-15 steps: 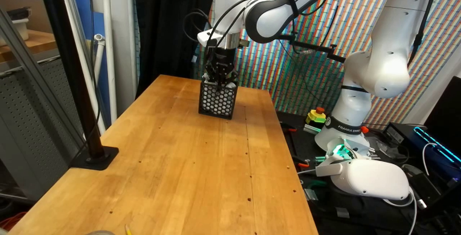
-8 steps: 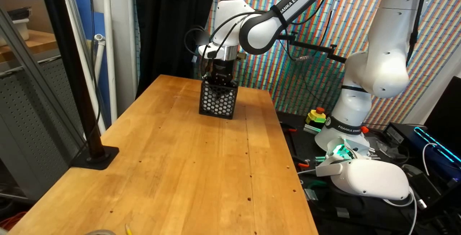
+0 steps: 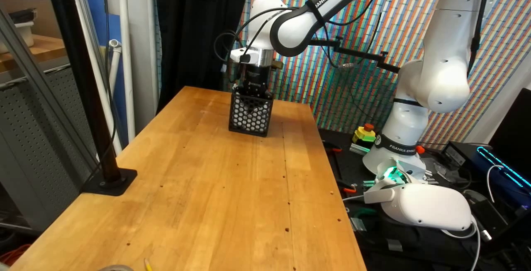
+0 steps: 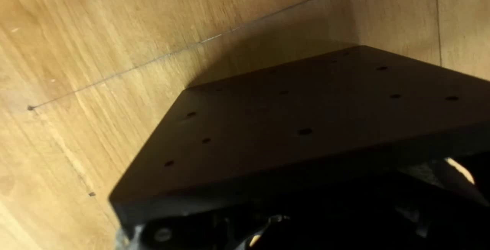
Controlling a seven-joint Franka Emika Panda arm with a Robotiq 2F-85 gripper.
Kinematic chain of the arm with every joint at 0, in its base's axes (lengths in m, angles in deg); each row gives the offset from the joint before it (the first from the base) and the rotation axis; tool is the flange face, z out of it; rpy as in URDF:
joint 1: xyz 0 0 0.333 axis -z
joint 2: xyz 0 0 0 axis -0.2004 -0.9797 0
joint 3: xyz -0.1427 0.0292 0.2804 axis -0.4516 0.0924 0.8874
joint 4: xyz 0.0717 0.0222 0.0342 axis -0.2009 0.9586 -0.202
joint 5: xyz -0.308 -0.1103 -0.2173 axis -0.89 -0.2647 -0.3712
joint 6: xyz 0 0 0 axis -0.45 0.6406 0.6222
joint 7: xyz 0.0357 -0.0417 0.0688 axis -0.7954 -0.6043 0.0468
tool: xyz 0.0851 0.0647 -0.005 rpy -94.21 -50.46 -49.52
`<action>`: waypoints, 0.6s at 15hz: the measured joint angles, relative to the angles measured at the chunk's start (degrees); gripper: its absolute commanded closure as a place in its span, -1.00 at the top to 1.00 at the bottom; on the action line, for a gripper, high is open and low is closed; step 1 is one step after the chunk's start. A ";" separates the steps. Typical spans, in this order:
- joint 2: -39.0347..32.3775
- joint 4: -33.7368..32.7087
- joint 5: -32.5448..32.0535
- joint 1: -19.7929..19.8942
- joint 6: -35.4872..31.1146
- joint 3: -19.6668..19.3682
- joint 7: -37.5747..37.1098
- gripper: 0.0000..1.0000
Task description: Put the towel inside the black object
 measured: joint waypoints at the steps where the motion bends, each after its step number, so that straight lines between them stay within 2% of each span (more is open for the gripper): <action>1: 0.00 -0.04 -0.06 0.00 0.00 0.00 0.00 -0.92; 4: 0.57 -0.08 -3.52 -0.22 -0.33 0.01 -1.25 -0.92; 9: 6.40 -0.05 -14.65 -1.89 0.20 0.34 -8.11 -0.92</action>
